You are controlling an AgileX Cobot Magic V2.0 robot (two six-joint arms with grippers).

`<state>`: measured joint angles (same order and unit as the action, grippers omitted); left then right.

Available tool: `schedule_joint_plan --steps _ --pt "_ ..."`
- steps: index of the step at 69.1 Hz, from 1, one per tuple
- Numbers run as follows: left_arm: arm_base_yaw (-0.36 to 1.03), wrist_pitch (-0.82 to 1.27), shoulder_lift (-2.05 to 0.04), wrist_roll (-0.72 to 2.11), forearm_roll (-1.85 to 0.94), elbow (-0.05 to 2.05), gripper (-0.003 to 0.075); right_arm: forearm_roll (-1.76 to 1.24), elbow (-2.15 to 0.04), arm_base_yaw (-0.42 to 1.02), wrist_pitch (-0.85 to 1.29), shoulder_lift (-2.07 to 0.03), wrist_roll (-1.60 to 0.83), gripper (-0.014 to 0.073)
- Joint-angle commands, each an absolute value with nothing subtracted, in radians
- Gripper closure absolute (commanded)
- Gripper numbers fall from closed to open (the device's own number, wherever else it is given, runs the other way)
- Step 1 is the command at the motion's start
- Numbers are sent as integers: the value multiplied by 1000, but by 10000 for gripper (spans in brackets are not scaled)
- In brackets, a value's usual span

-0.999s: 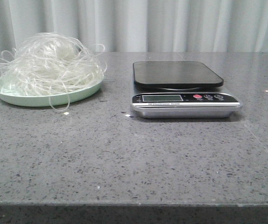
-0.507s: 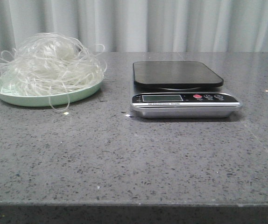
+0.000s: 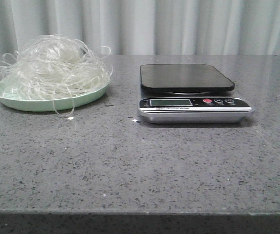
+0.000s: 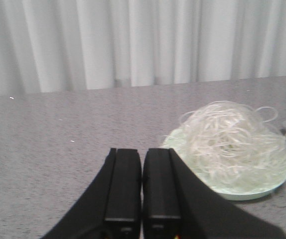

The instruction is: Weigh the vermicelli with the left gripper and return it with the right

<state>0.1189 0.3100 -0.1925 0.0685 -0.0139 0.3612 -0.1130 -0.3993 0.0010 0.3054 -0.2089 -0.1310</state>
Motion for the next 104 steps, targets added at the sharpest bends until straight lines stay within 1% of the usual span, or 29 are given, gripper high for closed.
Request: schedule_joint_plan --steps 1,12,32,35,104 --pt "92 213 -176 86 -9 363 583 -105 -424 3 232 -219 -138 442" --pt "53 118 -87 86 -9 251 583 -105 -424 3 232 -219 -138 442" --pt "51 -51 15 86 -9 -11 583 -105 -424 3 232 -219 -138 442" --pt "49 0 24 86 -14 -10 583 -105 -424 3 232 -219 -138 442" --pt "49 0 26 86 -14 -10 583 -105 -424 3 232 -219 -138 442"
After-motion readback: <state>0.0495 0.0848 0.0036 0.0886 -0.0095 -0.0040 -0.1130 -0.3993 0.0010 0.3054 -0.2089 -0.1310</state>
